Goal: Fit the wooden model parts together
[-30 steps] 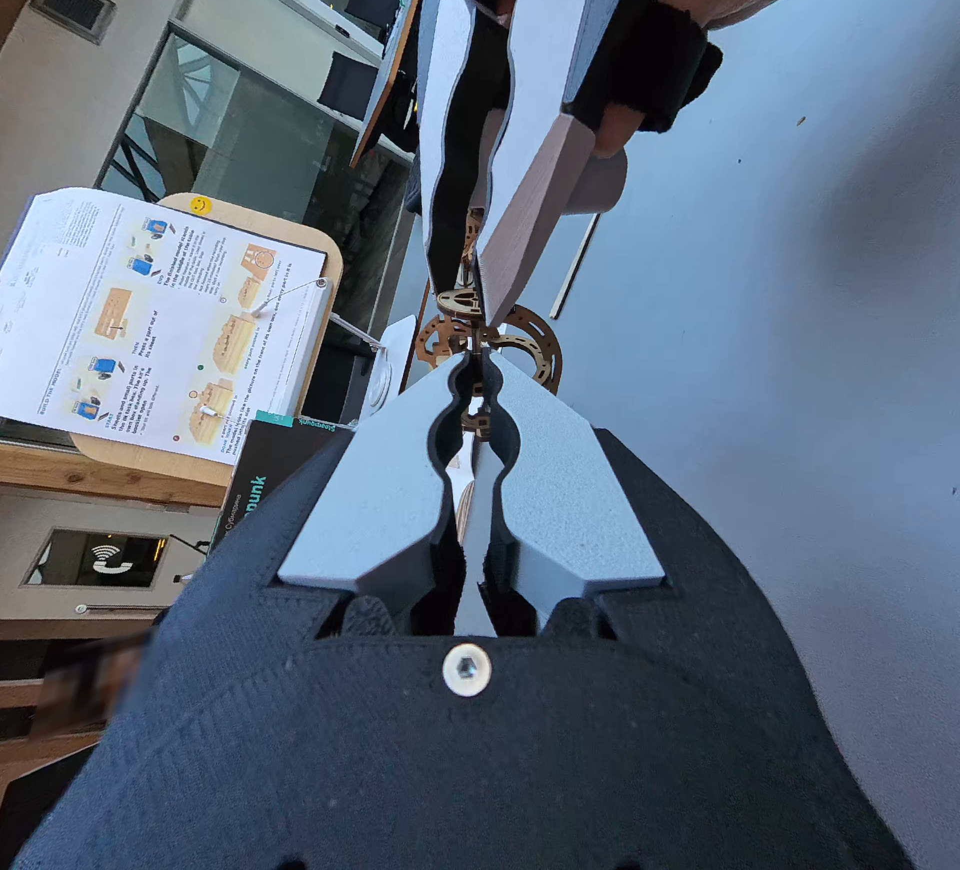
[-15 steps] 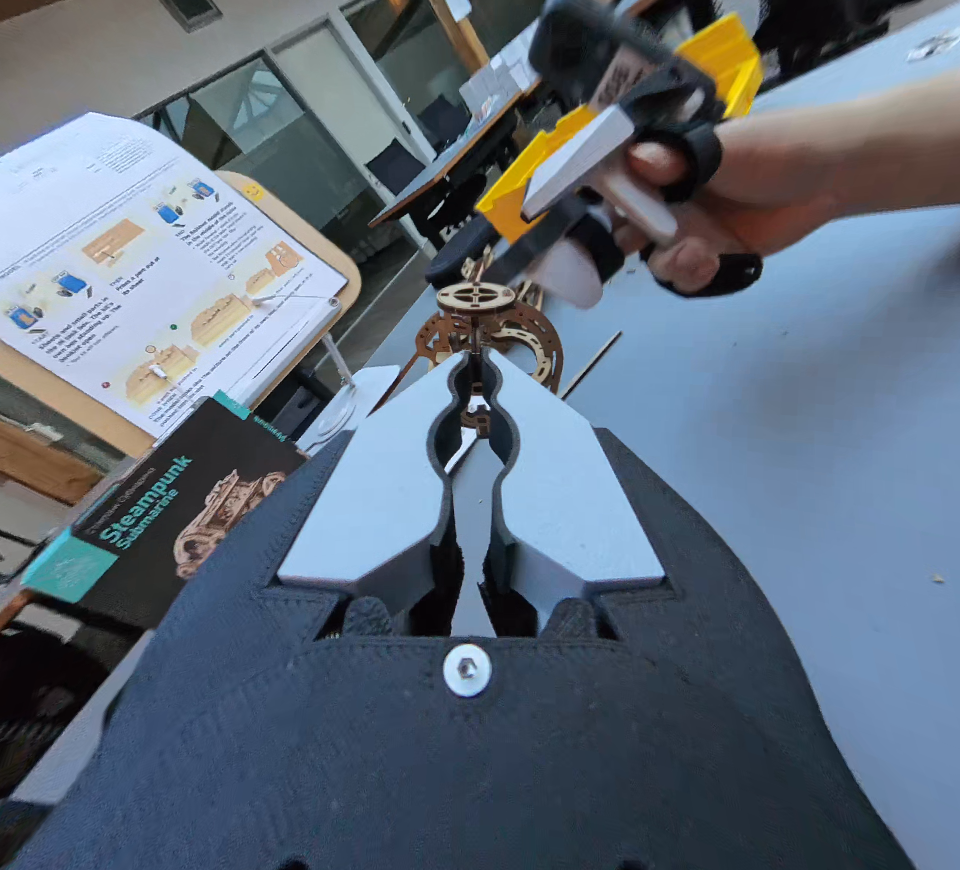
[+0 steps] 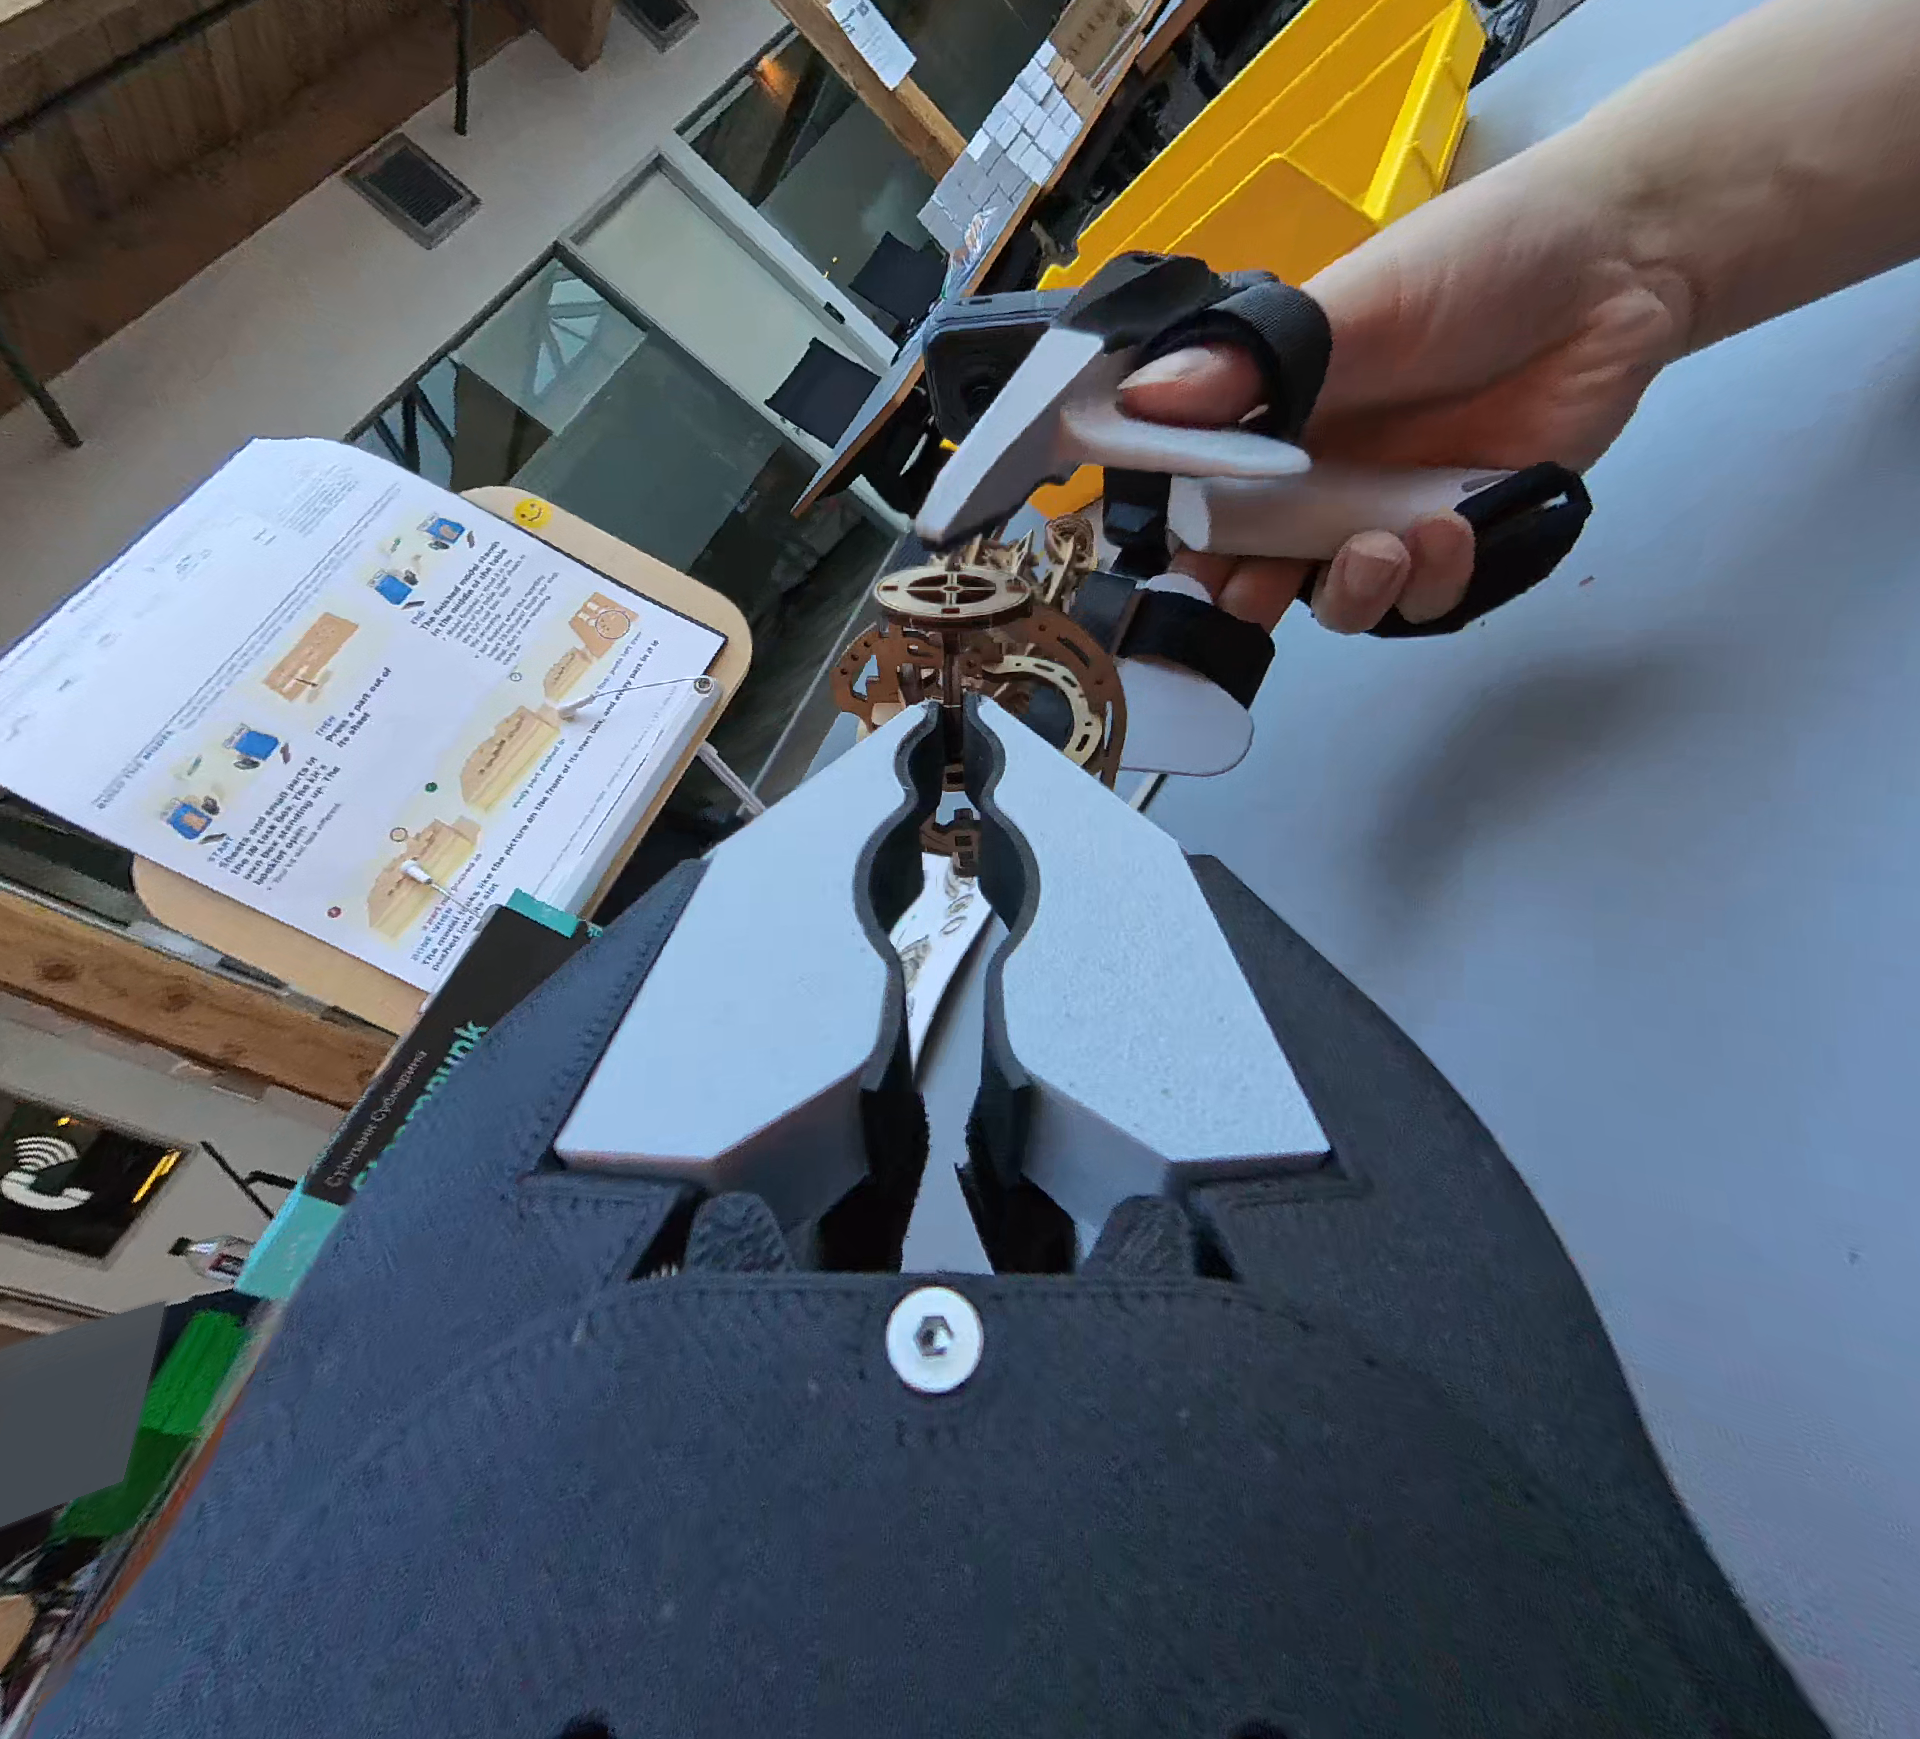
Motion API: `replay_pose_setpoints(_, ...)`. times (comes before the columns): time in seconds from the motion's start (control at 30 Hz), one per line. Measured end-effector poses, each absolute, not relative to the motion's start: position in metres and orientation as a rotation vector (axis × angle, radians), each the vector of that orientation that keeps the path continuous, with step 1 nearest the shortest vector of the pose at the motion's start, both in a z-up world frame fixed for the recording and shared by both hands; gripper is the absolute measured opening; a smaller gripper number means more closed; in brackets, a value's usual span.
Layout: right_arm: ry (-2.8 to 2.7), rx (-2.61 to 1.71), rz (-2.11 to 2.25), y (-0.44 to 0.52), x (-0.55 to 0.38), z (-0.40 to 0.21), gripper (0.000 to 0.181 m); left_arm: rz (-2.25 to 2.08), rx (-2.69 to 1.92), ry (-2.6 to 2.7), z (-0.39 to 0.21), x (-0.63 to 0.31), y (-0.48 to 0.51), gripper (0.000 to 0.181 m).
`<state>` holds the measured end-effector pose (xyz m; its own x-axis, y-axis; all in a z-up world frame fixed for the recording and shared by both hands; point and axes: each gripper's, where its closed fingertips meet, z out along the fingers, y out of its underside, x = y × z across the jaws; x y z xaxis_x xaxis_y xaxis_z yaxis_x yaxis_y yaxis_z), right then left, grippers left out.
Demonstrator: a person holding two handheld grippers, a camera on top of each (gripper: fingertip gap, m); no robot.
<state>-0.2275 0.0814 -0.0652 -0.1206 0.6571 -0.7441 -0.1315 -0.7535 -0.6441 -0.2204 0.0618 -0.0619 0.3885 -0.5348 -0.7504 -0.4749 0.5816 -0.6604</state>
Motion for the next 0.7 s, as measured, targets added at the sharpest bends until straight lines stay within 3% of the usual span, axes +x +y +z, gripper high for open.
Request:
replay_pose_setpoints(0.07,-0.597,-1.615,1.916,0.082,-0.226,-0.065,0.078,-0.037,-1.021,1.245,-0.063,-0.218,0.062,0.0)
replay_pose_setpoints(0.2,-0.632,-1.58,1.912,0.079,-0.223,-0.061,0.061,-0.026,-1.037,1.246,-0.065,-0.216,0.064,0.0)
replay_pose_setpoints(0.7,-0.784,-1.403,1.995,0.056,-0.221,-0.04,0.054,0.036,-0.916,1.269,-0.048,-0.208,0.051,0.0)
